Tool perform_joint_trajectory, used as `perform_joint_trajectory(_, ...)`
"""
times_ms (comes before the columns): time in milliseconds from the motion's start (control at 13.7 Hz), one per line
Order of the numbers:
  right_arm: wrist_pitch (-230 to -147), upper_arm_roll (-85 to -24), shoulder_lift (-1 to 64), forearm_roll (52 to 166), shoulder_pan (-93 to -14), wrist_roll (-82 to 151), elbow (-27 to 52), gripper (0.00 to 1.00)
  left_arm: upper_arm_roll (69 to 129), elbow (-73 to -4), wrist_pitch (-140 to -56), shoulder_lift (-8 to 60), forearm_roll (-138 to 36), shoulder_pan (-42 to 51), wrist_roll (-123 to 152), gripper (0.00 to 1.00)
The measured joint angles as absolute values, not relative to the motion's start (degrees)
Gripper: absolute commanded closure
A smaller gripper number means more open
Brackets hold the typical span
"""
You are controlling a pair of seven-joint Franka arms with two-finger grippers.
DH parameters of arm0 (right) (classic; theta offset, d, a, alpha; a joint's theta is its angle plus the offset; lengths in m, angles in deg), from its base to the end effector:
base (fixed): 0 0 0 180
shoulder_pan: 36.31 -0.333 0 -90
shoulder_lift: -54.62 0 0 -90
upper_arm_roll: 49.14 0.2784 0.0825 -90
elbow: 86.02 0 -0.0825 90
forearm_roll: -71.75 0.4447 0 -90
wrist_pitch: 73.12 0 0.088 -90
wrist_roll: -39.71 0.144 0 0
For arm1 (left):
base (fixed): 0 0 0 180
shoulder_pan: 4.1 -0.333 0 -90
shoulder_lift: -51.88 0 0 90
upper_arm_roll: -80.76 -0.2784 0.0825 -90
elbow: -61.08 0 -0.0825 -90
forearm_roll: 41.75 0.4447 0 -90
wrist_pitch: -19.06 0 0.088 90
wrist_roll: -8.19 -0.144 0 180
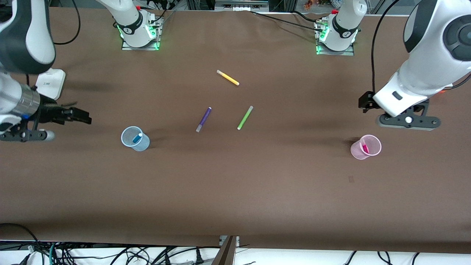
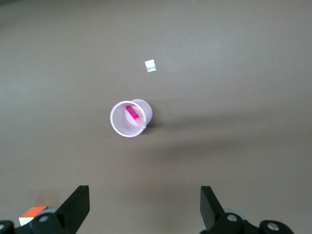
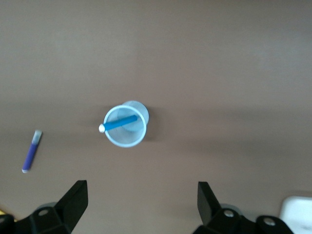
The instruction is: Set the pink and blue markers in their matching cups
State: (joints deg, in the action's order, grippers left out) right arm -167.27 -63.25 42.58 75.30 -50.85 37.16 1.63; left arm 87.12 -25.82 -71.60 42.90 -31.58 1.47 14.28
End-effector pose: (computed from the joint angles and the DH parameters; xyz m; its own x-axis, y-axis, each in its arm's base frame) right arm 0.6638 0.0227 0.4465 0.9948 0.0481 -0.0897 0.0470 -0.9988 -0.0143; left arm 0.6422 -0.1063 0.4826 0.9918 -0.1048 -0.0728 -0.1157 -0.9791 -0.1673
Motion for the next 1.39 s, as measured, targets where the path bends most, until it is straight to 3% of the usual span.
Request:
perform_joint_trajectory(293,-156.1,-63.7,43.6,71.5,-51.3,37.1,-6.1,0.01,83.7,-34.8,-77.5,50.8,-37.5,3.2,14.0,0.00)
perform_joint_trajectory(512,-153.5,-64.2,43.6,71.1,-51.1,37.0,-6.7,0.01,83.2,-40.0,-78.9,54.2,-38.2,2.3,14.0,0.00)
perform_joint_trajectory(951,-150.7,-64.3,43.9,71.0,-49.6,36.8,-8.8,0.01,83.5,-40.8,-79.0,54.4,-38.2,2.1,14.0,0.00)
perform_joint_trajectory(1390,-151.9,-59.9,50.2,71.0,-44.7,36.9,-5.0,0.01,83.5,-40.8,-79.0,54.4,-38.3,2.1,14.0,0.00)
